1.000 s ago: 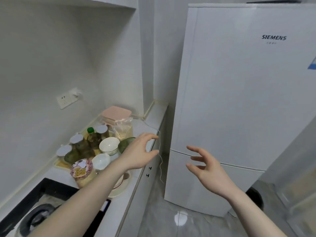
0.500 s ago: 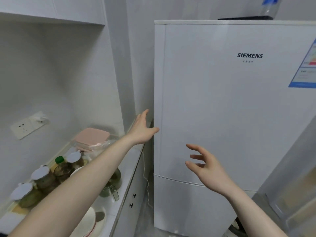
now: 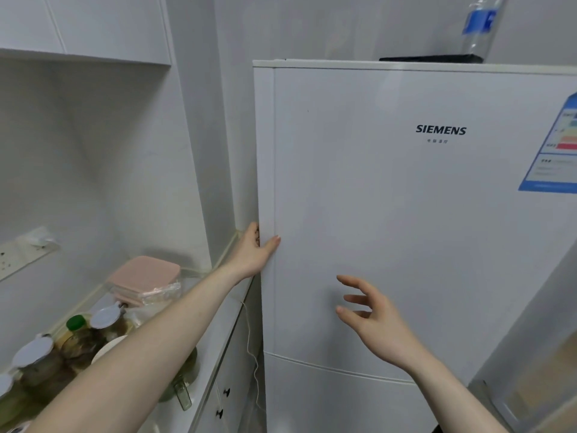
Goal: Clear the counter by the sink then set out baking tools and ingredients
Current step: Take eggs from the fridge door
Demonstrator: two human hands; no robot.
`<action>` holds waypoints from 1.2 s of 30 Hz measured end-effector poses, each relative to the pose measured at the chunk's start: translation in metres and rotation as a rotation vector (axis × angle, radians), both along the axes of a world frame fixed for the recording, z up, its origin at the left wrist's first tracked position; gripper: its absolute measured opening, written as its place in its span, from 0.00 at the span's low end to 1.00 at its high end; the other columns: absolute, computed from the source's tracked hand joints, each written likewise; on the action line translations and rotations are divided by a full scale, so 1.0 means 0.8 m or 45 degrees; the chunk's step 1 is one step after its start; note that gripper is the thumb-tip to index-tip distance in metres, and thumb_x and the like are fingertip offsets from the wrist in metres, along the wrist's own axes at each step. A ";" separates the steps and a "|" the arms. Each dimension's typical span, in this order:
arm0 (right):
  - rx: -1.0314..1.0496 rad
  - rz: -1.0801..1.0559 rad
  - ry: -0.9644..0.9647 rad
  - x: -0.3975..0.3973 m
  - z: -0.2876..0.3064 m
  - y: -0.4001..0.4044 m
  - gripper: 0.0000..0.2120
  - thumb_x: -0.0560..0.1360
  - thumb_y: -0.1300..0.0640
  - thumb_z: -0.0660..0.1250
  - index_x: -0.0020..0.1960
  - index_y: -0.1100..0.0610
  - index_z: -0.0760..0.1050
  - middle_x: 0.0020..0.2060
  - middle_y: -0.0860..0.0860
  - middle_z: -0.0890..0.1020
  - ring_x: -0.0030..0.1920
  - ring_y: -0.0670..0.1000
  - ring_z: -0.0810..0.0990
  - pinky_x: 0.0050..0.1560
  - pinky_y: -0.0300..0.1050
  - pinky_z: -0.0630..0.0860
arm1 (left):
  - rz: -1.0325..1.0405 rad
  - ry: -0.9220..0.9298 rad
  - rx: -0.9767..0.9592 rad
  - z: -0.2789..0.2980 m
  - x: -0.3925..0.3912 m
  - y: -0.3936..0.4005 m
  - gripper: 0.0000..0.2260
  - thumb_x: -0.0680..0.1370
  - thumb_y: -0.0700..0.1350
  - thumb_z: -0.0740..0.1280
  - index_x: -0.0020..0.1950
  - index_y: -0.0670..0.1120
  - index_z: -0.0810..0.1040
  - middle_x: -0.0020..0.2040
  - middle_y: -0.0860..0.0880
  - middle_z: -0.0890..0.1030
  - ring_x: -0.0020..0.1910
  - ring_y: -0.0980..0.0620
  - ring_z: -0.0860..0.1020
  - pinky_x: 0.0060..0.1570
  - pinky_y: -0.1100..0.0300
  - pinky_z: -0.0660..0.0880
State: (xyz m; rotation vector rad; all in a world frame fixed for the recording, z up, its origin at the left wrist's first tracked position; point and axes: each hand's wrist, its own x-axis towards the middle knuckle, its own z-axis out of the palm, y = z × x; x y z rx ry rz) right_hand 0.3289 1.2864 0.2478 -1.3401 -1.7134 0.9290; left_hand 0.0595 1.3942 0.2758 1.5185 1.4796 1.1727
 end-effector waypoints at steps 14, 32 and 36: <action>-0.033 0.021 0.024 -0.049 0.000 -0.069 0.19 0.79 0.55 0.70 0.65 0.37 0.74 0.63 0.31 0.77 0.63 0.33 0.75 0.60 0.38 0.77 | -0.089 -0.069 0.099 -0.019 -0.022 -0.073 0.11 0.81 0.45 0.69 0.59 0.42 0.72 0.59 0.50 0.83 0.58 0.57 0.82 0.60 0.61 0.78; -0.266 0.140 -0.089 -0.138 -0.044 -0.257 0.15 0.77 0.56 0.70 0.60 0.41 0.79 0.55 0.39 0.82 0.54 0.42 0.81 0.55 0.42 0.80 | -0.630 0.247 0.303 0.003 -0.046 -0.270 0.11 0.84 0.45 0.62 0.55 0.46 0.84 0.63 0.54 0.79 0.63 0.60 0.76 0.63 0.65 0.72; -0.264 0.131 -0.160 -0.156 -0.058 -0.272 0.19 0.77 0.53 0.71 0.65 0.39 0.75 0.56 0.38 0.78 0.57 0.38 0.78 0.54 0.37 0.78 | -0.764 0.273 0.308 0.012 -0.034 -0.295 0.12 0.84 0.46 0.61 0.53 0.55 0.85 0.65 0.56 0.77 0.66 0.61 0.74 0.63 0.70 0.69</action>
